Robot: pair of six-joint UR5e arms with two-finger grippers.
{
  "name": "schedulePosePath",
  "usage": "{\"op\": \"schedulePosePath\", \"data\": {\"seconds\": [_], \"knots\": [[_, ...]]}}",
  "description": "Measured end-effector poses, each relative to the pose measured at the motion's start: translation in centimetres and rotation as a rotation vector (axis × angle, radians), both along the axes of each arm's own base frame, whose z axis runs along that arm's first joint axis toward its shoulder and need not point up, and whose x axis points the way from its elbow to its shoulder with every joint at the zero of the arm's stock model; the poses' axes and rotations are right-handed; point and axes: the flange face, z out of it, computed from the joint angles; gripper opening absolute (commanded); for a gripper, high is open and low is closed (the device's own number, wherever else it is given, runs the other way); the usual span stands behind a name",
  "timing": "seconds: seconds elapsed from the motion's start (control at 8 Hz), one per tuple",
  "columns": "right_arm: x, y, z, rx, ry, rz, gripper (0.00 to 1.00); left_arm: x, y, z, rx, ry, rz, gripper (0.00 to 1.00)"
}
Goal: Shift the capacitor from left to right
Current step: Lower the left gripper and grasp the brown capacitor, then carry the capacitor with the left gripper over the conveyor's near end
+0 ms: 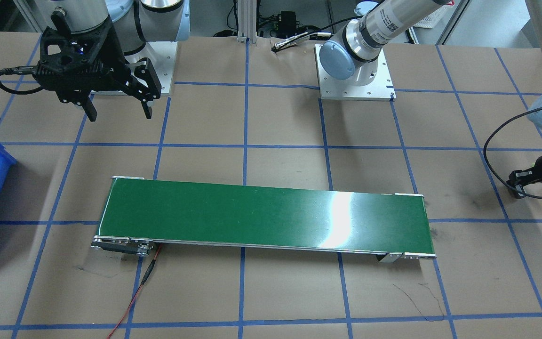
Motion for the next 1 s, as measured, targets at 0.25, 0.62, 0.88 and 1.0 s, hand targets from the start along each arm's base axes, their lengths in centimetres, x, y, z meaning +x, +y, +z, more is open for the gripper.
{"op": "schedulePosePath", "data": {"seconds": [0.25,0.62,0.88,1.0], "knots": [[0.0,0.0,0.0,0.001,0.0,0.0,1.0,-0.9,-0.2,3.5,-0.037,-0.028,-0.023,0.0],[0.0,0.0,0.0,0.001,0.001,0.001,1.0,-10.9,-4.3,12.8,-0.177,-0.048,-0.169,0.0],[0.0,-0.2,0.1,-0.013,0.0,0.001,1.0,-20.9,-7.3,15.0,-0.2,-0.024,-0.235,0.0],[0.0,-0.5,-0.2,-0.013,0.0,-0.001,1.0,-25.9,-8.6,15.0,-0.204,-0.01,-0.239,0.0]]}}
